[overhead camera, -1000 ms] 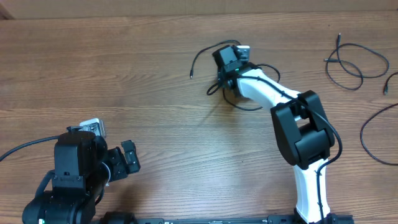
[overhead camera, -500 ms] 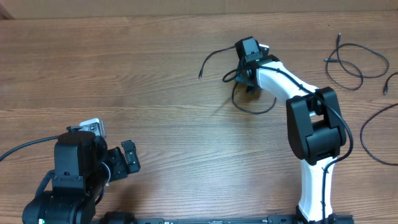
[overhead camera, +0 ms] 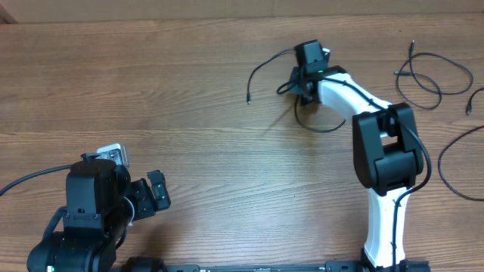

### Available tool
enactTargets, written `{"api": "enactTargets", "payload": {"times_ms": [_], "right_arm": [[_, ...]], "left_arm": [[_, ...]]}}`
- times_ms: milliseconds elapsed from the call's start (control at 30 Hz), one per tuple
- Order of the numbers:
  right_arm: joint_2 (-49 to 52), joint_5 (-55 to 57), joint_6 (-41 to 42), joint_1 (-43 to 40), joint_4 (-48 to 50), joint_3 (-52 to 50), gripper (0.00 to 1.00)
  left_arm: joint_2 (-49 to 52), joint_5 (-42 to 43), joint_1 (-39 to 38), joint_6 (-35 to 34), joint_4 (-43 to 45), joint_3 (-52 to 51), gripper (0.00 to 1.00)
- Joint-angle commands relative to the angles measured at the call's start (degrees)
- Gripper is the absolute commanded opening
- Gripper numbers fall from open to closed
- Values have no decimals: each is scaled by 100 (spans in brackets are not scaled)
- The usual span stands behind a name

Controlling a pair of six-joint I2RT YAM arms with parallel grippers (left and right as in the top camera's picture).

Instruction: Untangle cables

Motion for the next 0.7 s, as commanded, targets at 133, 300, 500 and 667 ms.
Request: {"api": "enactTargets", "payload": {"times_ms": [133,300,500,667], "right_arm": [[326,-280,-758,-1036,920,-142,4],[328,-903,-1340,-1456,1871,-142,4],[393,-1056,-1340,-1523,3034,-142,4],[520,-1034,-1331,-1537,3582,-140,4]], "left_arm": [[0,-57,57,-101,9,55,100],[0,-57,57,-101,9,55,100],[0,-55,57,-101,9,55,100],[0,-57,57,-101,9,55,100]]}}
